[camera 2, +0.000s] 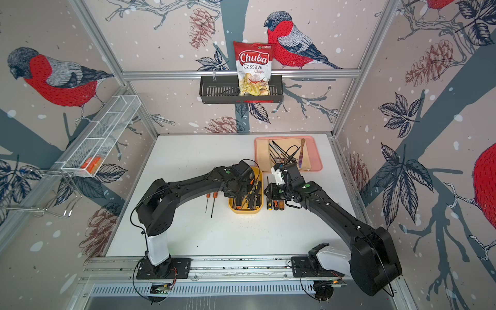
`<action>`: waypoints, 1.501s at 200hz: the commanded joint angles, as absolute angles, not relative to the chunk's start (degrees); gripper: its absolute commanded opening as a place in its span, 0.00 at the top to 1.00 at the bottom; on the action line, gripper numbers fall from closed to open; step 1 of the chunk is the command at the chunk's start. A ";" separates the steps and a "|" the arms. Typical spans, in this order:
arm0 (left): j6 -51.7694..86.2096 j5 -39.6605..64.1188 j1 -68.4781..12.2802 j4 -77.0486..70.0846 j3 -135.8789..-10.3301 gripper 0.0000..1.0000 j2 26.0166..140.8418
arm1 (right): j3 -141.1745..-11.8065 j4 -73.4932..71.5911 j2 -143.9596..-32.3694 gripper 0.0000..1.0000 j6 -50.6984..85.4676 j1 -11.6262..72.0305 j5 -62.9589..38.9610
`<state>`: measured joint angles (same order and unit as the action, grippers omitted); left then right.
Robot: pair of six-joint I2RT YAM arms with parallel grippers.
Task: Take out the screwdriver from the storage box
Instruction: Pick up the screwdriver from the storage box, then place the screwdriver at the center of the board.
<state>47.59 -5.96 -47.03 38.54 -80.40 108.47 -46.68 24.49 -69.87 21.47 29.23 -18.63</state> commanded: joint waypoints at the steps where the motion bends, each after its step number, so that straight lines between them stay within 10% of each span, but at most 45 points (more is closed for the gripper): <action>1: 45.04 -5.30 -47.04 40.04 -81.23 0.84 106.29 | -47.20 23.66 -69.66 0.60 22.42 29.19 -20.34; 300: 18.03 0.08 -19.00 35.36 -57.75 0.87 87.05 | -54.24 11.26 -81.21 0.60 33.47 43.48 -19.69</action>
